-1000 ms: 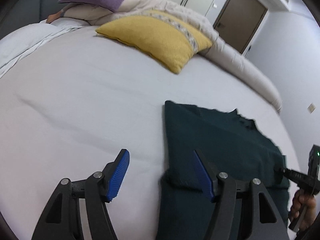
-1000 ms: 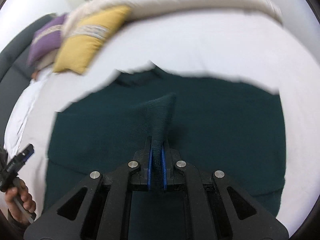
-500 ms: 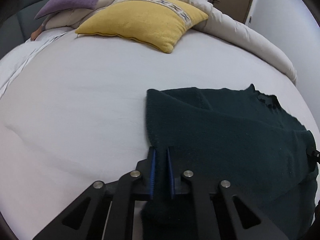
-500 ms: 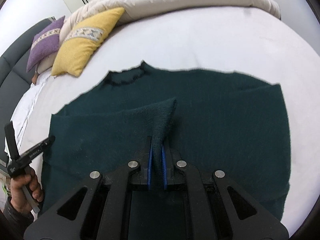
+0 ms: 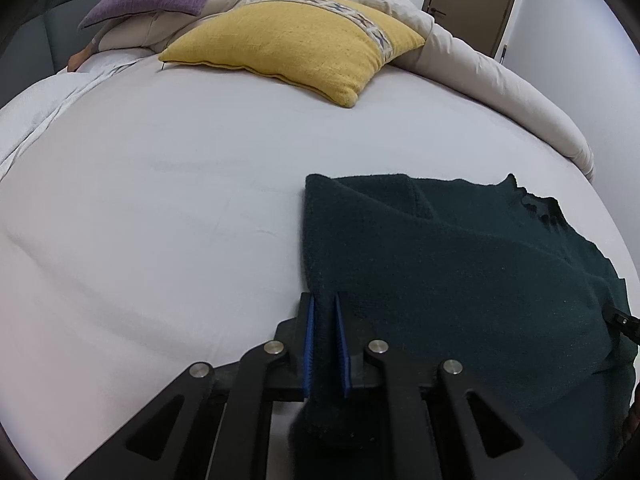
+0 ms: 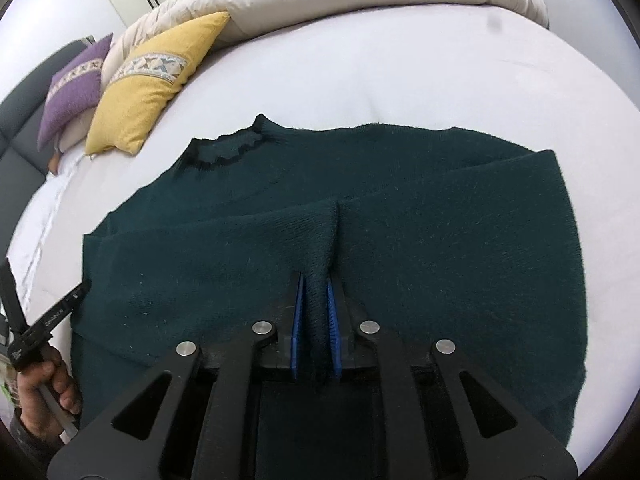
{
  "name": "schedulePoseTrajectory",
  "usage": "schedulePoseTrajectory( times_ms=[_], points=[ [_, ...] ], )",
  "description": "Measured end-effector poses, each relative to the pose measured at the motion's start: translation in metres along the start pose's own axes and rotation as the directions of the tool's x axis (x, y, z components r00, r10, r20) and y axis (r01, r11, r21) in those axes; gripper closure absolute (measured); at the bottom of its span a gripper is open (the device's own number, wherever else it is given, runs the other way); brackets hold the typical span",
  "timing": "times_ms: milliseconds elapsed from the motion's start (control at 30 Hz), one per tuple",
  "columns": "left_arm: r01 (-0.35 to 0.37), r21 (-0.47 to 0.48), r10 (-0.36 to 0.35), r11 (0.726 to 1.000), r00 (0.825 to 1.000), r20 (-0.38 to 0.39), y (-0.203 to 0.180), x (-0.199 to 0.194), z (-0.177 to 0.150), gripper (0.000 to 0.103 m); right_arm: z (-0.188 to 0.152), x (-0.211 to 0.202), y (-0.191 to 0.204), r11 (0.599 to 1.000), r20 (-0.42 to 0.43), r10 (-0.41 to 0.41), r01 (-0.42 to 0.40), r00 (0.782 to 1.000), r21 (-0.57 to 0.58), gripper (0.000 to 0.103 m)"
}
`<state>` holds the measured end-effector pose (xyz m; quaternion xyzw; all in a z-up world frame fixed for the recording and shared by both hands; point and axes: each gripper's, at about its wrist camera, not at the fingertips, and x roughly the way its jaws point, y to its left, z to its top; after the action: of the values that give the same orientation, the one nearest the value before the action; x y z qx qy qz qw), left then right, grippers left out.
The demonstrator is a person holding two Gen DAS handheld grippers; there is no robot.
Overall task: Fold small clothes
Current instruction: 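Fold the sleeve over the body with the left gripper and release, then grasp the sweater hem with both grippers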
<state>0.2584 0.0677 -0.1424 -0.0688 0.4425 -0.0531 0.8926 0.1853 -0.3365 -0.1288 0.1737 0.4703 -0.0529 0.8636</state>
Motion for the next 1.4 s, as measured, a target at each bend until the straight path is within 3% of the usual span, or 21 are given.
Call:
schedulePoseTrajectory(
  times_ms=[300,400,433,467,533,733,933,1167,1400],
  points=[
    [0.004,0.009,-0.004,1.0,1.0,0.016,0.0,0.0,-0.003,0.088,-0.003,0.011,-0.003,0.998,0.057,-0.021,0.024,0.998,-0.064,0.087],
    [0.017,0.005,-0.017,1.0,1.0,0.006,0.004,-0.011,-0.003,0.077,-0.006,-0.001,-0.008,0.995,0.082,-0.08,0.084,0.993,-0.045,0.063],
    [0.012,0.003,-0.012,1.0,1.0,0.006,0.006,-0.019,-0.005,0.068,-0.007,-0.008,-0.013,0.994,0.09,-0.1,0.103,0.991,-0.03,0.053],
    [0.006,0.002,-0.006,1.0,1.0,0.007,0.009,-0.027,-0.008,0.057,-0.01,-0.017,-0.02,0.992,0.098,-0.123,0.125,0.987,-0.007,0.046],
    [0.002,-0.007,-0.002,1.0,1.0,0.004,0.016,-0.045,-0.016,0.051,-0.016,-0.037,-0.033,0.989,0.119,-0.147,0.143,0.982,0.038,0.04],
    [0.068,-0.039,-0.069,0.997,0.997,-0.031,0.039,-0.102,-0.061,0.042,-0.069,-0.092,-0.074,0.992,0.1,-0.08,0.069,0.992,0.106,0.038],
    [0.152,-0.102,-0.161,0.983,0.983,-0.092,0.057,-0.148,-0.123,0.037,-0.152,-0.134,-0.107,0.987,0.05,-0.026,0.018,0.998,0.159,0.038],
    [0.191,-0.101,-0.206,0.976,0.965,-0.161,0.049,-0.178,-0.182,0.037,-0.234,-0.172,-0.128,0.982,0.001,0.009,-0.009,1.0,0.189,0.038],
    [0.235,-0.101,-0.251,0.967,0.944,-0.214,0.044,-0.192,-0.211,0.037,-0.296,-0.203,-0.138,0.979,-0.032,0.072,-0.064,0.997,0.193,0.038]
  ],
)
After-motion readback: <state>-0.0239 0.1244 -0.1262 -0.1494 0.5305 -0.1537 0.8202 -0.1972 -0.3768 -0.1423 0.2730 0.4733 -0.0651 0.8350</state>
